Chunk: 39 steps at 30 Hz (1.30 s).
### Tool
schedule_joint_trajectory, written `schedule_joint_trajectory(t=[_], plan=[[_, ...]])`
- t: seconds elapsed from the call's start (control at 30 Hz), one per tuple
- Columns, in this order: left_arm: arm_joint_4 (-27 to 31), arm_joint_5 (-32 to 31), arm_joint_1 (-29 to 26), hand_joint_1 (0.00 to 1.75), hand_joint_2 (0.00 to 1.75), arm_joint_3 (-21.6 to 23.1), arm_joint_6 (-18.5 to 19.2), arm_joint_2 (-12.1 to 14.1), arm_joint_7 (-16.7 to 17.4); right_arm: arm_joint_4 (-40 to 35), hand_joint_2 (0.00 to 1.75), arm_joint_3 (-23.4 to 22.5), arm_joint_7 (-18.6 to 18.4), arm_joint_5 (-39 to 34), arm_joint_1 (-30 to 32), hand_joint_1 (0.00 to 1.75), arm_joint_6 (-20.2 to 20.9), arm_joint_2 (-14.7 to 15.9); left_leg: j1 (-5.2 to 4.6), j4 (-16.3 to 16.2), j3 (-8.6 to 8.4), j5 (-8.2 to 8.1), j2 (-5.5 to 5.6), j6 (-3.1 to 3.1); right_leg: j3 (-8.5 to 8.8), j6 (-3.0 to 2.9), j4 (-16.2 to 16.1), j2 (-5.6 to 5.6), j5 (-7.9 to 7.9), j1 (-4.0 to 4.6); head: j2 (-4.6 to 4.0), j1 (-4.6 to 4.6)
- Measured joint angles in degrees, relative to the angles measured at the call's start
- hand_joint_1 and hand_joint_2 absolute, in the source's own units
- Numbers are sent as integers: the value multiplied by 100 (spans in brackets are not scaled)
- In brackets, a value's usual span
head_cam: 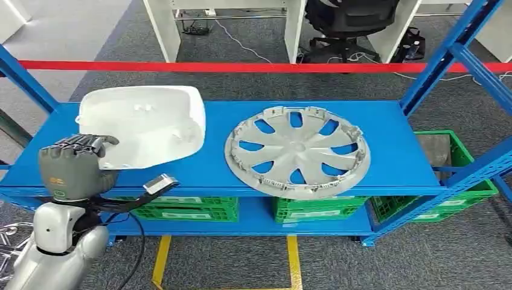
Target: Take the parts from the cabinet and place them on the table.
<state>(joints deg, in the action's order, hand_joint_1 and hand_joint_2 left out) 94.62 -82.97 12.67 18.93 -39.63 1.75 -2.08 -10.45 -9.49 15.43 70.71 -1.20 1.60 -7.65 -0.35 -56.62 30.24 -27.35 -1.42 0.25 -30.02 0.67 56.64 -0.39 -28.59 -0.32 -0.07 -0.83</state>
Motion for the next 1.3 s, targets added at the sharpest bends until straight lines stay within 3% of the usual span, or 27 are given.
schedule_joint_trajectory(t=[0.4,0.73,1.3], plan=[[50,28,-86,175,175,-7,-2,20,-7,0,0,0,0,0,2,0,-4,0,0,0,1,0,0,0,0,0,0,0,0,0,0,0],[48,946,-177,175,175,-77,-2,-68,-417,0,0,0,-7,-35,9,0,-39,0,0,0,2,0,0,0,-1,0,0,-1,0,0,0,0],[50,911,-349,175,175,-273,-4,-184,-566,0,0,0,-7,-85,15,0,-42,0,-6,-9,3,-3,0,3,-1,5,-6,0,4,-5,0,0]])
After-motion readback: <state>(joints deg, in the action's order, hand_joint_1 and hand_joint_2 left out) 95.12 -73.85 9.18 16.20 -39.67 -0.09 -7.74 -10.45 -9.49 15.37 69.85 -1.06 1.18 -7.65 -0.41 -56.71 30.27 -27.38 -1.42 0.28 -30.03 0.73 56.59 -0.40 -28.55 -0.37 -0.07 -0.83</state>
